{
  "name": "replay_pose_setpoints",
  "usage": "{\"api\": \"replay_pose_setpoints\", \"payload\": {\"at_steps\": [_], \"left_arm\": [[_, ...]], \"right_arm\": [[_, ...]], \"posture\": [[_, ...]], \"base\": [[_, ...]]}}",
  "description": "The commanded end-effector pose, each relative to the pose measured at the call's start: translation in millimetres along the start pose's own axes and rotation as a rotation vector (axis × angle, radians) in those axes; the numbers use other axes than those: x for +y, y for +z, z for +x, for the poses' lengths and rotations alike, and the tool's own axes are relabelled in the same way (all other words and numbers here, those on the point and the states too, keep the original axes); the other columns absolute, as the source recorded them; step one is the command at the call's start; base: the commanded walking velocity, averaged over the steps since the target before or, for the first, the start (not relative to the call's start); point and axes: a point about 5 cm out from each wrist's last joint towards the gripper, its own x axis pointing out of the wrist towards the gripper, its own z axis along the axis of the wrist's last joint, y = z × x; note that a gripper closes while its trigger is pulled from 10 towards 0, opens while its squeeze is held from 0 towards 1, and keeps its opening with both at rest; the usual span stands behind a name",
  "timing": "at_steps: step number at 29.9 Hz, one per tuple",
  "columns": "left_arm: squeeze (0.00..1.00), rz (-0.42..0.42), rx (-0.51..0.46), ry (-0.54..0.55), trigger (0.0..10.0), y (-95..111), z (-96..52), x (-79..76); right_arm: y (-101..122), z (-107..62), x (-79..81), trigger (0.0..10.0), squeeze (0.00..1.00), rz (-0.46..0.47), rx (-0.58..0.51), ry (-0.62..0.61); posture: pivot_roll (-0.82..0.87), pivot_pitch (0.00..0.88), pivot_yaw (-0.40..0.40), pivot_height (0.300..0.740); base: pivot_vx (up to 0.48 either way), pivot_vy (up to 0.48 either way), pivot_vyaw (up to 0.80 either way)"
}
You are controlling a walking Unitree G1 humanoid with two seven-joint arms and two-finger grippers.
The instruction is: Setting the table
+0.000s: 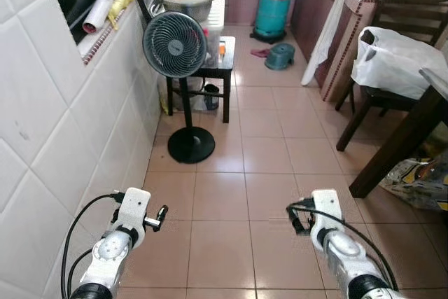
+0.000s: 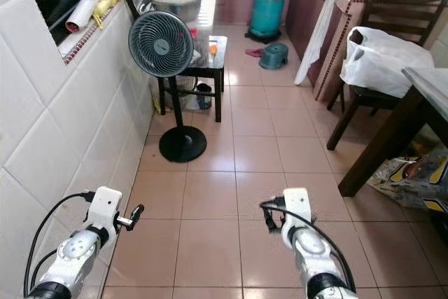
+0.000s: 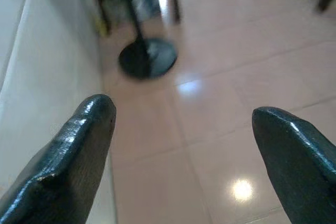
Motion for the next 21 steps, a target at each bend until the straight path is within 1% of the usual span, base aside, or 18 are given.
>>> {"api": "replay_pose_setpoints", "payload": {"at_steps": [1,3,4,5,8,10,11,12,13,14,16,19,21], "left_arm": [[0.0,0.033,-0.092,-0.014,10.0,15.1,-2.5,-4.3],[0.0,0.061,-0.148,-0.018,10.0,19.2,-8.7,-9.6],[0.0,0.087,-0.169,-0.008,10.0,16.8,-14.2,-12.2],[0.0,0.087,-0.169,0.011,10.0,12.0,-19.6,-12.9],[0.0,0.02,-0.129,0.085,10.0,-0.1,-32.3,-10.3],[0.0,-0.016,-0.115,0.116,10.0,-1.9,-38.3,-9.2],[0.0,-0.02,-0.114,0.128,10.0,-1.9,-39.7,-8.0],[0.0,-0.011,-0.123,0.144,10.0,1.1,-41.9,-3.2],[0.0,0.005,-0.14,0.147,10.0,5.7,-43.9,2.2],[0.0,0.005,-0.14,0.147,10.0,5.7,-43.9,2.2],[0.0,0.016,-0.163,0.156,10.0,11.9,-49.6,9.7],[0.0,0.03,-0.17,0.167,10.0,15.9,-54.5,14.1],[0.0,0.016,-0.183,0.181,10.0,22.4,-57.5,16.3]], "right_arm": [[1.2,-4.9,-11.1,10.0,0.0,0.023,-0.046,-0.027],[0.6,-9.1,-17.1,10.0,0.0,0.042,-0.075,-0.053],[0.0,-12.5,-20.6,10.0,0.0,0.07,-0.097,-0.069],[-0.5,-15.9,-22.9,10.0,0.0,0.088,-0.117,-0.084],[-2.7,-26.7,-26.2,10.0,0.0,0.117,-0.162,-0.114],[-5.0,-34.3,-28.2,10.0,0.0,0.131,-0.182,-0.137],[-7.0,-38.4,-29.1,10.0,0.0,0.155,-0.186,-0.151],[-9.9,-46.4,-30.8,10.0,0.0,0.172,-0.197,-0.168],[-12.7,-53.9,-31.9,10.0,0.0,0.165,-0.207,-0.173],[-12.7,-53.9,-31.9,10.0,0.0,0.165,-0.207,-0.173],[-18.9,-67.3,-35.0,10.0,0.0,0.19,-0.202,-0.205],[-21.5,-76.4,-34.8,10.0,0.0,0.188,-0.197,-0.211],[-19.8,-82.2,-32.7,10.0,0.0,0.189,-0.199,-0.207]], "posture": [[0.05,0.0,-0.031,0.74],[0.06,0.0,-0.011,0.74],[0.06,0.0,-0.011,0.74],[0.05,0.0,-0.002,0.74],[0.05,0.0,0.014,0.74],[0.06,0.0,0.025,0.74],[0.06,0.0,0.028,0.74],[0.06,0.0,0.033,0.74],[0.06,0.0,0.037,0.74],[0.06,0.0,0.037,0.74],[0.06,0.0,0.043,0.74],[0.05,0.0,0.049,0.74],[0.04,0.0,0.054,0.74]], "base": [[0.0,0.0,0.0],[0.0,0.0,0.0],[0.0,0.0,0.0],[0.0,0.0,0.0],[0.0,0.0,0.0],[0.0,0.0,0.0],[0.0,0.0,0.0],[0.0,0.0,0.0],[0.0,0.0,0.0],[0.0,0.0,0.0],[0.0,0.0,0.0],[0.0,0.0,0.0],[0.0,0.0,0.0]]}}
